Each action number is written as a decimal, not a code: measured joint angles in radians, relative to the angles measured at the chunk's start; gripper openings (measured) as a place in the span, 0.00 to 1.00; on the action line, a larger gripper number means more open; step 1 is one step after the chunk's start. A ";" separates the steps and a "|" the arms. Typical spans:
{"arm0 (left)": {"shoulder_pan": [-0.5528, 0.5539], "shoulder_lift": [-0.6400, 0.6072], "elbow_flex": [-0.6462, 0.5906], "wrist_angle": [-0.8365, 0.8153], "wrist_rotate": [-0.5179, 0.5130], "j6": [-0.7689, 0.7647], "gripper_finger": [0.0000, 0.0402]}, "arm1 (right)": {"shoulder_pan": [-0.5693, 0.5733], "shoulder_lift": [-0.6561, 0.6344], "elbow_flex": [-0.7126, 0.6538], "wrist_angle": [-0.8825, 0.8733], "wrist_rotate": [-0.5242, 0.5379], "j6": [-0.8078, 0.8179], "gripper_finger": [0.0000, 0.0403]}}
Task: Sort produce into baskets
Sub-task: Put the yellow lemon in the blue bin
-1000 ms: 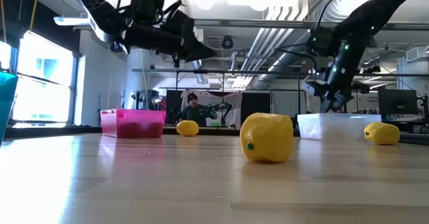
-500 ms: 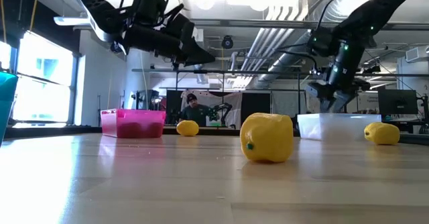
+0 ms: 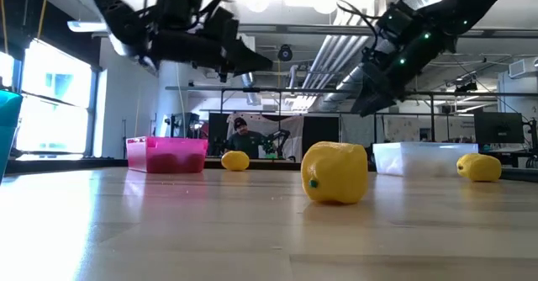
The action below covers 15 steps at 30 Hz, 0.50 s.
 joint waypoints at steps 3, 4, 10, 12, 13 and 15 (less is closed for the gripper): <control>0.001 0.001 -0.080 0.138 -0.012 -0.036 0.00 | 0.047 0.035 0.000 0.006 0.022 -0.008 0.59; 0.001 0.001 -0.099 0.177 -0.013 -0.040 0.00 | 0.061 0.048 0.000 0.005 0.032 -0.008 0.59; 0.001 0.001 -0.141 0.212 -0.014 -0.034 0.00 | 0.109 0.140 0.000 0.015 0.049 -0.016 0.59; 0.001 0.001 -0.143 0.211 -0.014 -0.035 0.00 | 0.116 0.175 0.000 0.027 0.054 -0.025 0.59; 0.001 0.001 -0.144 0.211 -0.012 -0.037 0.00 | 0.119 0.193 0.000 0.040 0.067 -0.040 0.59; 0.001 0.001 -0.144 0.211 -0.008 -0.040 0.00 | 0.124 0.224 0.000 0.072 0.106 -0.084 0.59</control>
